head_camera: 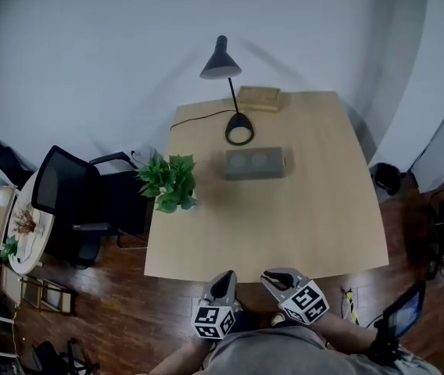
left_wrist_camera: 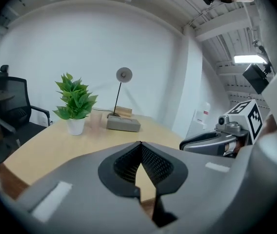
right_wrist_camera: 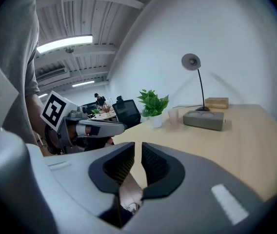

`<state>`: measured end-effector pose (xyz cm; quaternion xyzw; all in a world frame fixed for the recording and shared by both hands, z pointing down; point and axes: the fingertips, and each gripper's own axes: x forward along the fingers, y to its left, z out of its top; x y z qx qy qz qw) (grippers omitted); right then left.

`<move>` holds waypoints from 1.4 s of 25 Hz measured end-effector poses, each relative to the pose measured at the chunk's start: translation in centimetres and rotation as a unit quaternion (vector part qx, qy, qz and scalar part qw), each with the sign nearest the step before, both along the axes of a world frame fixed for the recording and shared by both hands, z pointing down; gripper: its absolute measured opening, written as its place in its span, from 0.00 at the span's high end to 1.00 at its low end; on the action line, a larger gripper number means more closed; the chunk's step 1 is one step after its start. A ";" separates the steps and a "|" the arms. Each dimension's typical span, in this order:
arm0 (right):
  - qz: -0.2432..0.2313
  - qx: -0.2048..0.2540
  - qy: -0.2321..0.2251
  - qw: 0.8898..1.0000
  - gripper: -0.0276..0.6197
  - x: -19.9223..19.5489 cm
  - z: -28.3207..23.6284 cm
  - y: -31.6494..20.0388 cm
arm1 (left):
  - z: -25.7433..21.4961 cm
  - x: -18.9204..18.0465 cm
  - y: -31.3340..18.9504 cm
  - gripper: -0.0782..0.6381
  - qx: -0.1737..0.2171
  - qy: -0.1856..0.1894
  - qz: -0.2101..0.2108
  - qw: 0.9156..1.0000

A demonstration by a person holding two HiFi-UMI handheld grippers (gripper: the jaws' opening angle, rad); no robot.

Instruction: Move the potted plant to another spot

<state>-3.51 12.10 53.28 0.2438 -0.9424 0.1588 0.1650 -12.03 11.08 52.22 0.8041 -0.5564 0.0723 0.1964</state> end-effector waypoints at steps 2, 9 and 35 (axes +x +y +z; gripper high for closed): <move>0.012 -0.005 -0.003 1.000 0.92 0.6 -0.4 1.3 | -0.4 0.7 1.3 0.89 -0.002 0.000 0.012 1.000; 0.065 -0.016 -0.013 0.998 0.95 0.8 -1.5 3.8 | -2.5 1.7 3.1 0.89 0.023 0.020 0.044 0.999; 0.188 0.002 -0.025 0.982 0.95 1.8 -3.3 9.7 | -4.9 2.5 9.4 0.89 0.053 0.075 0.096 0.991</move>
